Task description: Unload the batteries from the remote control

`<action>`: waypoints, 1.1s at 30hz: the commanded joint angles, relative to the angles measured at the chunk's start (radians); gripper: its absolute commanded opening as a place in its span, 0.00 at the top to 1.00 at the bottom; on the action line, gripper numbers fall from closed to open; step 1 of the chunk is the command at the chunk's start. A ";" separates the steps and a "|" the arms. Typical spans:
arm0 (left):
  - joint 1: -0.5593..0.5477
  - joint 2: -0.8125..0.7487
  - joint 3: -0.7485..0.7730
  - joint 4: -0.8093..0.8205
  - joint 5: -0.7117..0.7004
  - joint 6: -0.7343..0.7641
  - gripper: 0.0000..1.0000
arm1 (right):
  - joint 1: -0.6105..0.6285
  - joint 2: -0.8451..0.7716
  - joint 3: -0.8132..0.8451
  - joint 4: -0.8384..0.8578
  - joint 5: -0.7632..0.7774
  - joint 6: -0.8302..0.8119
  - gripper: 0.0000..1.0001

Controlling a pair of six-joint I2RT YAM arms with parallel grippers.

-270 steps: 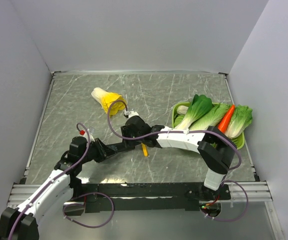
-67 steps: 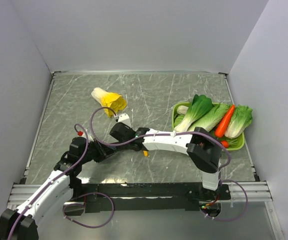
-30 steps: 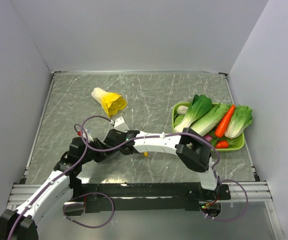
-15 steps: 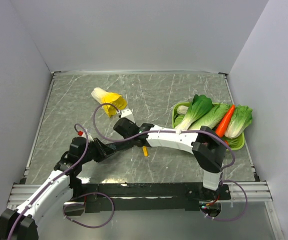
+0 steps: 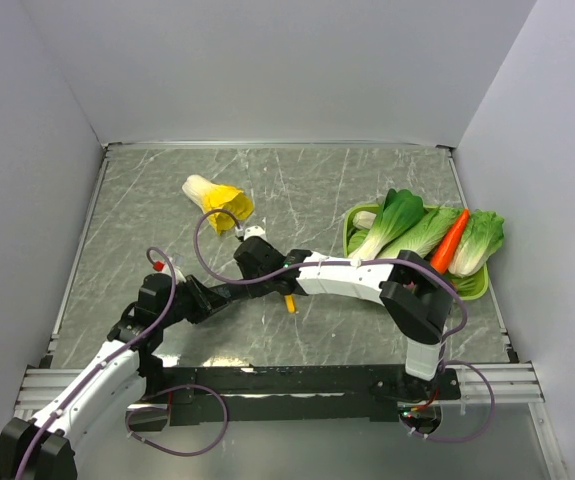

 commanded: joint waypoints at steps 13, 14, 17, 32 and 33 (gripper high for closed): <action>-0.004 0.007 0.012 -0.049 0.001 0.014 0.99 | -0.005 -0.053 0.019 0.078 0.001 0.032 0.62; -0.004 0.007 0.012 -0.047 0.002 0.013 0.99 | -0.008 -0.053 0.019 0.078 0.001 0.030 0.62; -0.004 0.006 0.013 -0.047 0.002 0.014 0.99 | -0.015 -0.053 0.025 0.079 -0.001 0.027 0.63; -0.004 0.017 0.012 -0.042 0.007 0.014 0.99 | -0.028 -0.053 0.025 0.107 -0.030 0.029 0.65; -0.005 0.017 0.012 -0.042 0.006 0.016 0.99 | -0.030 -0.050 0.027 0.108 -0.038 0.029 0.64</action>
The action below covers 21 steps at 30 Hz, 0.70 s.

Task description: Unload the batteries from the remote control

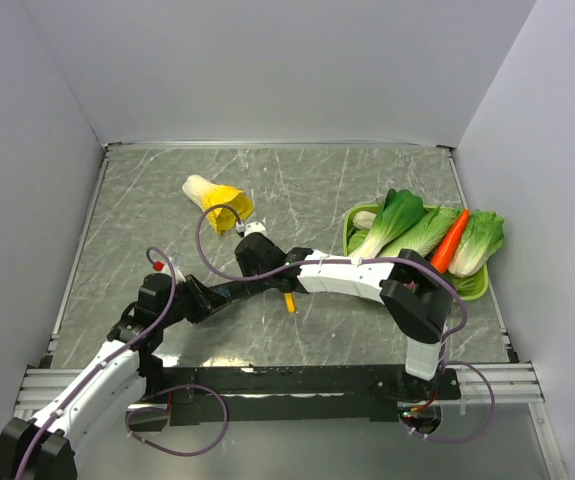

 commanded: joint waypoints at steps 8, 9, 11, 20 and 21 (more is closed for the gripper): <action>-0.004 0.016 0.015 -0.048 0.010 0.014 0.99 | -0.009 -0.059 0.026 0.064 -0.026 0.021 0.64; -0.004 0.016 0.015 -0.050 0.010 0.012 0.99 | -0.007 -0.055 0.026 0.060 -0.026 0.019 0.64; -0.004 0.016 0.013 -0.050 0.010 0.015 0.99 | -0.009 -0.045 0.019 0.060 -0.017 0.022 0.65; -0.004 0.016 0.015 -0.050 0.011 0.014 0.99 | -0.009 -0.030 -0.009 0.058 0.008 0.021 0.66; -0.004 0.017 0.015 -0.050 0.011 0.014 0.99 | -0.007 -0.027 -0.009 0.057 0.008 0.021 0.66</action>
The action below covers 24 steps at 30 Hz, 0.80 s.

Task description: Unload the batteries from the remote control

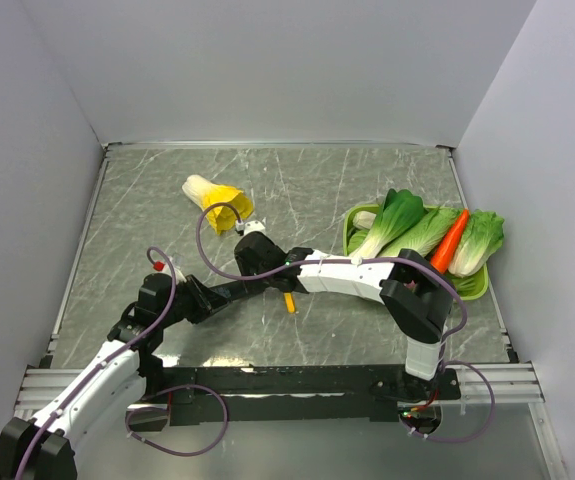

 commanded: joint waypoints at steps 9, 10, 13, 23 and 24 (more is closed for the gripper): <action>-0.004 0.014 0.013 -0.051 0.006 0.011 0.99 | -0.007 0.001 0.002 0.016 0.003 0.008 0.66; -0.004 0.012 0.013 -0.053 0.005 0.012 0.99 | -0.008 0.002 0.004 0.012 0.003 0.011 0.66; -0.004 0.015 0.015 -0.050 0.005 0.012 0.99 | -0.008 0.007 0.005 0.002 0.004 0.013 0.66; -0.004 0.015 0.015 -0.053 0.005 0.011 0.99 | -0.010 0.030 0.010 -0.049 0.017 0.008 0.67; -0.004 0.014 0.015 -0.051 0.005 0.011 0.99 | -0.008 0.031 0.005 -0.046 0.011 0.006 0.67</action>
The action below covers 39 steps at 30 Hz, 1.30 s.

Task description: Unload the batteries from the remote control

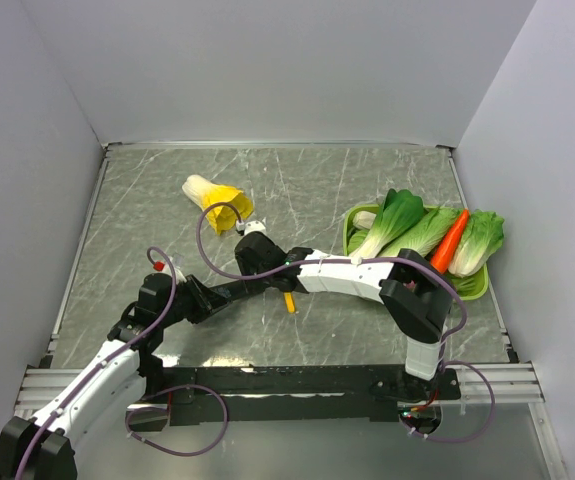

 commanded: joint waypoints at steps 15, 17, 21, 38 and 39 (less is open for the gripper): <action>-0.004 0.020 0.021 -0.051 0.009 0.013 0.99 | 0.001 0.071 0.028 -0.092 0.029 -0.046 0.67; -0.004 0.027 0.021 -0.049 0.009 0.014 0.99 | 0.003 0.079 0.030 -0.106 0.028 -0.063 0.67; -0.004 0.031 0.021 -0.043 0.009 0.014 0.99 | 0.012 0.097 0.044 -0.132 0.032 -0.080 0.67; -0.004 0.031 0.005 -0.026 0.005 0.033 0.99 | -0.023 -0.016 -0.078 0.123 -0.198 0.052 0.67; -0.004 0.031 0.004 -0.023 0.003 0.033 0.99 | -0.026 -0.018 -0.082 0.130 -0.201 0.056 0.68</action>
